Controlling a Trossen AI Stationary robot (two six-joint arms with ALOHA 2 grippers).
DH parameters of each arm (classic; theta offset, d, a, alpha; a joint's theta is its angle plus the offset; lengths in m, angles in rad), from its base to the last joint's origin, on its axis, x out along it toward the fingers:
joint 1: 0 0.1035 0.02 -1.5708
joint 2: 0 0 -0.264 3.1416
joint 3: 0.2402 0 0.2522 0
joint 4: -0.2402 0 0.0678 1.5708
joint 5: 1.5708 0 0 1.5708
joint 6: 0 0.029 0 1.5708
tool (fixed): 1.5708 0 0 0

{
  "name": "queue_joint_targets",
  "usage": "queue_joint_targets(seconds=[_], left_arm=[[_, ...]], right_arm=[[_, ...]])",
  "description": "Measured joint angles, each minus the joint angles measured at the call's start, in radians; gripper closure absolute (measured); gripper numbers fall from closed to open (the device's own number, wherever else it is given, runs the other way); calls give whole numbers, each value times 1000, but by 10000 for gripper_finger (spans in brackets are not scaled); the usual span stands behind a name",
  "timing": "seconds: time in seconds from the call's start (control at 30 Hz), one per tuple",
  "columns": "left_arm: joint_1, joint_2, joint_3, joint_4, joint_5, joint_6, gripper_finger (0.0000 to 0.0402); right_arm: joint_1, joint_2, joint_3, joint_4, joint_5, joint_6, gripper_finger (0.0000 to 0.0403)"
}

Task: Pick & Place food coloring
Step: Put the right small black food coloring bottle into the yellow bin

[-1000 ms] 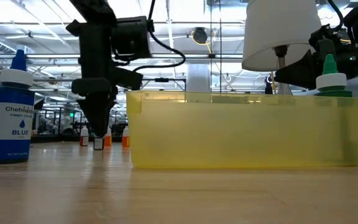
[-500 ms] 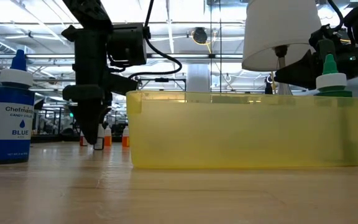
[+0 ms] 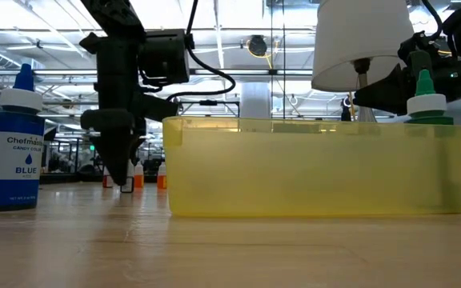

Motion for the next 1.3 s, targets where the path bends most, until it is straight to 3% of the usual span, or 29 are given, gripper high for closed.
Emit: queue_joint_targets(seconds=[0.83,1.3], left_arm=[[0,0,1,9,2,3,177],[0,0,1,9,5,10,316]], right_arm=[[0,0,0,0,0,0,222],[0,0,0,0,0,0,222]])
